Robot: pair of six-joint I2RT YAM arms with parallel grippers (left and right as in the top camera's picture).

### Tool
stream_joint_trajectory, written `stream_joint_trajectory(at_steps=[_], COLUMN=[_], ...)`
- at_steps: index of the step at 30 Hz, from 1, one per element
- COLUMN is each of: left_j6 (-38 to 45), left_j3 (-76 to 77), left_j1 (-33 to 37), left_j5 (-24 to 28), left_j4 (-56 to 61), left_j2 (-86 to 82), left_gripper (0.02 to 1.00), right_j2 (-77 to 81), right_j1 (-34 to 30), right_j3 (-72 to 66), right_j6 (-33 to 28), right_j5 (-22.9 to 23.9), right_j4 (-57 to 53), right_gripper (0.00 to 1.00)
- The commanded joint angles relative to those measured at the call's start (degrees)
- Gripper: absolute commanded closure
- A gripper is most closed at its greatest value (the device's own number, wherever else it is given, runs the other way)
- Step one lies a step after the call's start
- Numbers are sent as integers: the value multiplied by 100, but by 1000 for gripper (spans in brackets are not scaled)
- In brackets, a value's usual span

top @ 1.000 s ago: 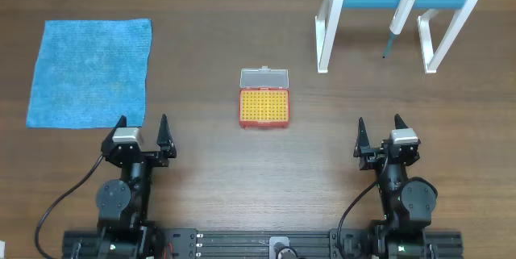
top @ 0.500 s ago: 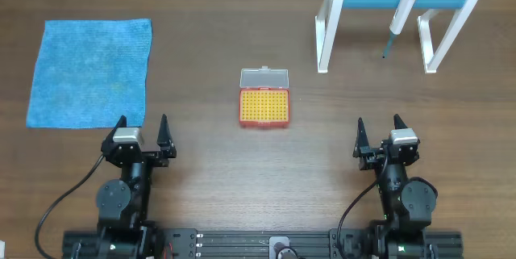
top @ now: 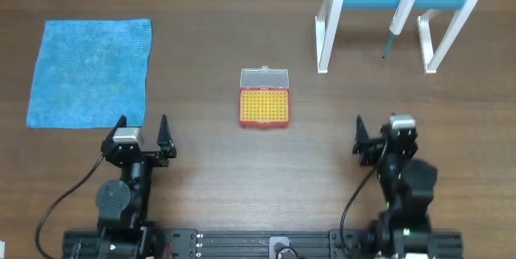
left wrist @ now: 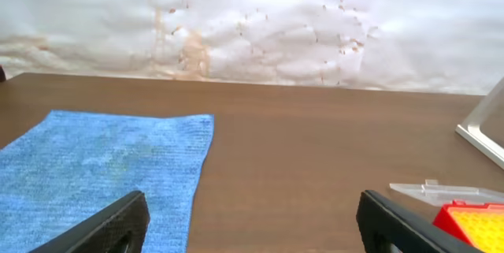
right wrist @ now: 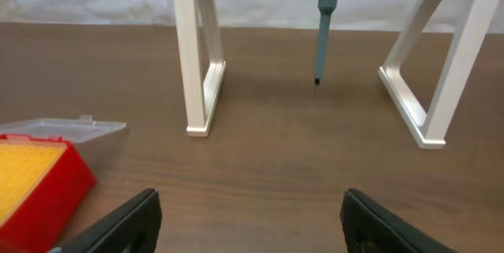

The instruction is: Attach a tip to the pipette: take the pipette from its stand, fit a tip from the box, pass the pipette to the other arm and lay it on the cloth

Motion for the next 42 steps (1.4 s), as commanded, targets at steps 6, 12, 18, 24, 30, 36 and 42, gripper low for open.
stream_joint_trajectory(at_steps=[6,12,18,24,30,36,42], left_j6=[107,107,107,107,107,107,107], left_j3=[-13,-13,-13,-13,-13,-13,-13], left_j1=[-4,-4,-4,-4,-4,-4,-4], left_j5=[48,48,48,48,48,48,48], left_j4=[-28,-28,-28,-28,-28,-28,-28], left_j2=[-35,-35,-35,-37,-35,-35,-35], left_gripper=[161,163,161,161,161,159,161], right_j2=[4754,5189,5571,6369,6758,6874,6874], right_j1=[2,-214,-577,-610,-636,-632,-629], right_j3=[1338,2109,3261,3766,4168,4170,4170], right_j6=[719,400,-240,-339,-459,-535,-466], right_j5=[525,769,726,238,236,234,223], right_j4=[3963,3469,2243,2192,2192,2205,2194], right_gripper=[264,261,264,264,264,275,928])
